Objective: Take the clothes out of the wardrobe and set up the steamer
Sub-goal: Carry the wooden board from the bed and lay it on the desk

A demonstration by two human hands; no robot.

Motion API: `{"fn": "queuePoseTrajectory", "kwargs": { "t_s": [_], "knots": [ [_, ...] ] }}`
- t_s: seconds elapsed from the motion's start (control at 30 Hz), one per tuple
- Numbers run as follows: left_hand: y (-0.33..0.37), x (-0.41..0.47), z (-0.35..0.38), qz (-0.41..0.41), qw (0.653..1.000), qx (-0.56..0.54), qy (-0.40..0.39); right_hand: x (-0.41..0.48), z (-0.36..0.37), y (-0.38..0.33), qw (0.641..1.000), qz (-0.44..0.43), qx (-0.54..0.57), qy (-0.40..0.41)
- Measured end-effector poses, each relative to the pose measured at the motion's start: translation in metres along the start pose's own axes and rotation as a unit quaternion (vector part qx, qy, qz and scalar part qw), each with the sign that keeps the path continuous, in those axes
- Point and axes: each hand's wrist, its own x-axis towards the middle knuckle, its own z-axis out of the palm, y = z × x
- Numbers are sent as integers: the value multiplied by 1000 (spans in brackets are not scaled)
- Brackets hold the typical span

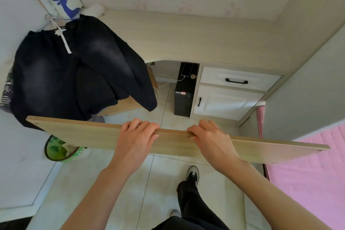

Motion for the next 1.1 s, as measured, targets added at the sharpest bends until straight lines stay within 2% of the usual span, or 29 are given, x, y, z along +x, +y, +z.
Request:
{"fn": "queuePoseTrajectory", "kwargs": {
  "t_s": [0.3, 0.47, 0.83, 1.1],
  "knots": [
    [-23, 104, -7, 6, 1000, 14, 16, 95, -31, 41, 1000, 3, 30, -1],
    [-26, 175, -7, 13, 999, 17, 29, 150, -56, 76, 999, 1, 38, 33],
    [-24, 312, 5, 57, 990, 0, 128, 248, -104, 147, 992, 5, -10, 127],
    [-34, 400, 16, 69, 987, -30, 142, 315, -129, 188, 992, 20, -14, 125]
  ]
}}
